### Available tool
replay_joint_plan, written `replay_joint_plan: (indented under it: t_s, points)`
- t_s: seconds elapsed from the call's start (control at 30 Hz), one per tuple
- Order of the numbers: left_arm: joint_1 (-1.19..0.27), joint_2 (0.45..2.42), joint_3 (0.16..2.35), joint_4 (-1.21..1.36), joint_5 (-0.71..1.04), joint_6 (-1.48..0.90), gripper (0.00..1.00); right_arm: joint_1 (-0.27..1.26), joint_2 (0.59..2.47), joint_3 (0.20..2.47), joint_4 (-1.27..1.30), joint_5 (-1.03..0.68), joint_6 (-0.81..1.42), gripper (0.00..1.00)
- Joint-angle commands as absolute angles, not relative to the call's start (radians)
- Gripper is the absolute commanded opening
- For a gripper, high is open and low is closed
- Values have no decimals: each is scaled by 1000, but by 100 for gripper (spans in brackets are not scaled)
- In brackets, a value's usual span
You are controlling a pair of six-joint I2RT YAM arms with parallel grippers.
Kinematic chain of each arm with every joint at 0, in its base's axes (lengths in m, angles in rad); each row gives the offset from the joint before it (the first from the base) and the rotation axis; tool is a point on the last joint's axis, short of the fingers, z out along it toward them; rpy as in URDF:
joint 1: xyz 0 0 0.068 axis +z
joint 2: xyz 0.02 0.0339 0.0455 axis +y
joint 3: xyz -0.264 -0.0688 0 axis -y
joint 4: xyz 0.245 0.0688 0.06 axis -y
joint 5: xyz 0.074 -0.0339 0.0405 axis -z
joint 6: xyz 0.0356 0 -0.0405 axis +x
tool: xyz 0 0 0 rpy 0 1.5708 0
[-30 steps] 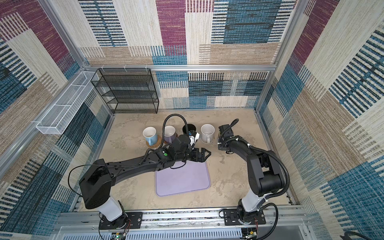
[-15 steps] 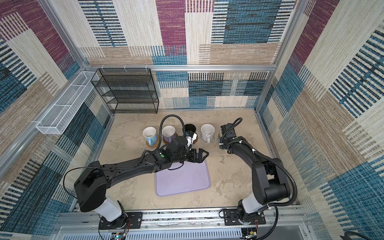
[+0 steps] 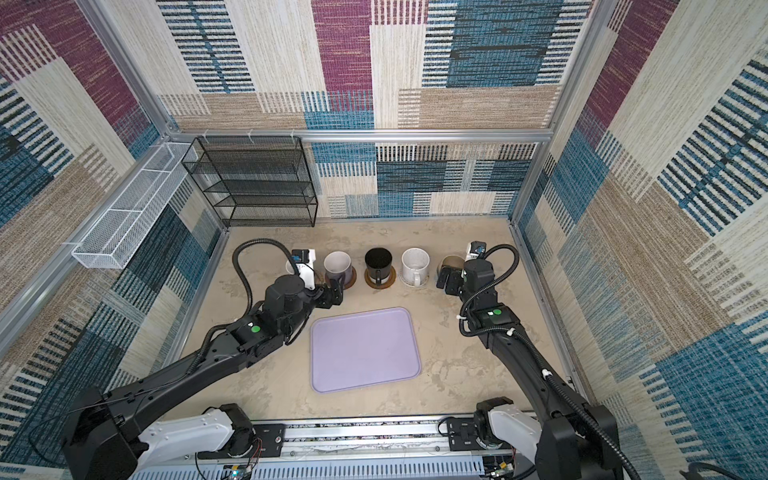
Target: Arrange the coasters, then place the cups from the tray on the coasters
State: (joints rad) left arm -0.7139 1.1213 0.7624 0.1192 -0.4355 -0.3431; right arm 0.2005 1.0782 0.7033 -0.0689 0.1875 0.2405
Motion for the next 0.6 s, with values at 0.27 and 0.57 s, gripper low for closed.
replay_joint_plan:
  t_s: [0.27, 0.57]
  points:
    - [-449, 1126, 620, 246, -805, -105, 90, 138, 1077, 462, 479, 256, 69, 100]
    - [-270, 1212, 485, 531, -674, 53, 91, 58, 1192, 347, 760, 167, 33, 99]
